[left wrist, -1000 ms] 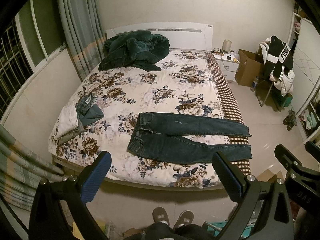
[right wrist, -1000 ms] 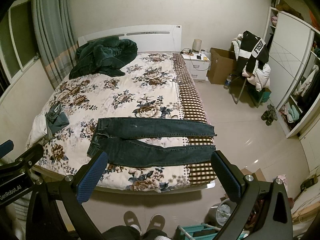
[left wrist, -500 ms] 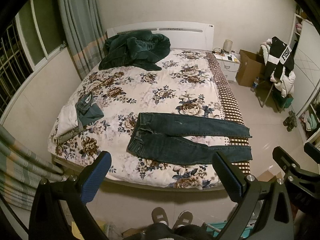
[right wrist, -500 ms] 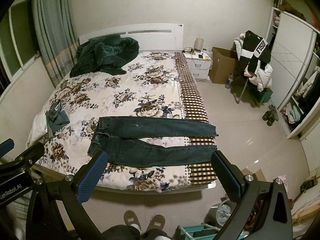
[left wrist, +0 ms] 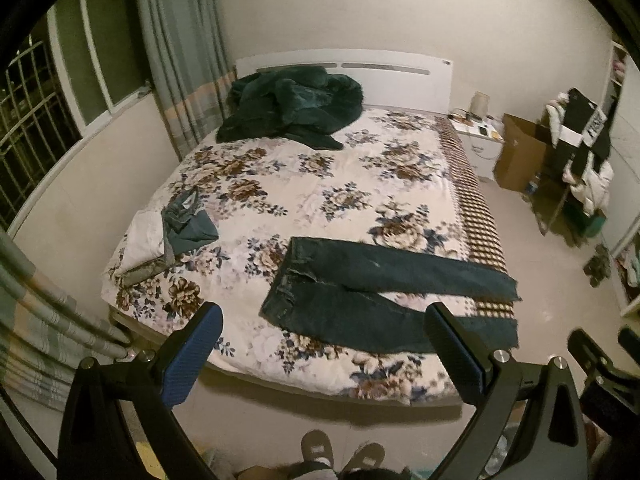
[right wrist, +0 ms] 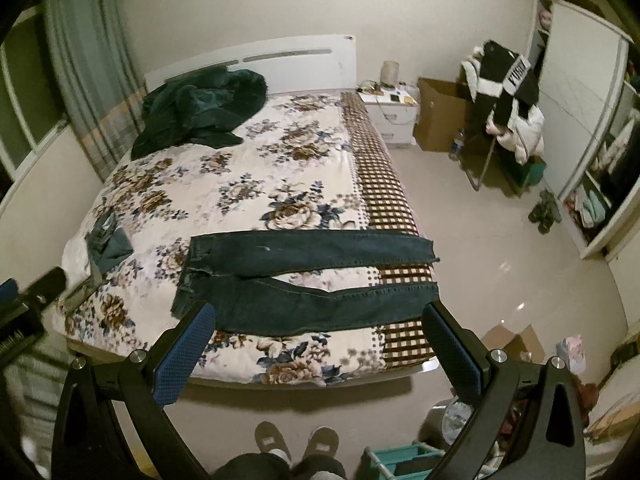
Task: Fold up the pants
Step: 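Lower both grippers onto the jeans legs near the hems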
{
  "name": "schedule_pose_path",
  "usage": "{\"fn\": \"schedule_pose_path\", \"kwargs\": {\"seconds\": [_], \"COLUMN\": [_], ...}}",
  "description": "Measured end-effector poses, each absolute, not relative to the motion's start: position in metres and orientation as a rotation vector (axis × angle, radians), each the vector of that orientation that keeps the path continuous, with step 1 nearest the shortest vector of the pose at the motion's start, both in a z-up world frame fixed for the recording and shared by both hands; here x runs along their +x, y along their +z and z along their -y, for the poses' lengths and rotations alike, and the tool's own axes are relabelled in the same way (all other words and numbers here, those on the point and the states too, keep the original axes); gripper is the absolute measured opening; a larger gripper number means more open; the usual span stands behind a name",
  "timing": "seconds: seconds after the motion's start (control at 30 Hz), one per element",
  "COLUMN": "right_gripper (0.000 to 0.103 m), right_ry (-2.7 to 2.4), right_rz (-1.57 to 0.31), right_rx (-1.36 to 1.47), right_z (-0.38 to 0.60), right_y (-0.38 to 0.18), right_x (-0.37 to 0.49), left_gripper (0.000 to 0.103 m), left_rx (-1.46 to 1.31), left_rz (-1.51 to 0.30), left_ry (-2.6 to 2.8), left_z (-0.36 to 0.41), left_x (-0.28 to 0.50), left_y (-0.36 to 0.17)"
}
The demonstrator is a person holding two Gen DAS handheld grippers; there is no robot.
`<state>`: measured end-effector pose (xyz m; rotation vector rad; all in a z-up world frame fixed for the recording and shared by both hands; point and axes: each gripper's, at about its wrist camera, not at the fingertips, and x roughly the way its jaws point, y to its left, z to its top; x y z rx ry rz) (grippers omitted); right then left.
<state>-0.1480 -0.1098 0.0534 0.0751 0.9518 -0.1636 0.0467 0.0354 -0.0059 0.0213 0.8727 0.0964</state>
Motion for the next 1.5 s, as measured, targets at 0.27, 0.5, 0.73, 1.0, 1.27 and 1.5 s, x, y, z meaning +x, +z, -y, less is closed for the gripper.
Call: {"fn": "schedule_pose_path", "kwargs": {"seconds": [0.27, 0.5, 0.73, 1.0, 1.27, 1.5], "right_gripper": [0.103, 0.103, 0.103, 0.103, 0.103, 0.049], "right_ry": [-0.187, -0.247, -0.363, -0.521, -0.645, -0.748], "right_rz": [-1.065, -1.199, -1.357, -1.516, -1.593, -1.669], "right_rx": [0.149, 0.269, 0.426, 0.548, 0.802, 0.932], "right_z": [0.155, 0.224, 0.294, 0.362, 0.429, 0.453], "right_y": [-0.016, -0.113, -0.251, -0.407, -0.544, -0.622], "right_x": [-0.099, -0.033, 0.042, 0.108, 0.137, 0.149], "left_gripper": [0.103, 0.103, 0.103, 0.103, 0.103, 0.103], "left_rx": [0.095, 0.145, 0.163, 0.173, 0.216, 0.227], "left_rz": [-0.944, -1.093, -1.262, -1.448, -1.568, -1.590], "left_ry": [0.200, 0.204, 0.140, 0.077, 0.125, 0.223], "left_z": [0.004, 0.032, 0.066, 0.126, 0.174, 0.181], "left_x": [0.100, 0.162, 0.241, 0.312, 0.350, 0.353], "left_y": [-0.080, -0.165, -0.269, -0.408, -0.518, -0.554]}}
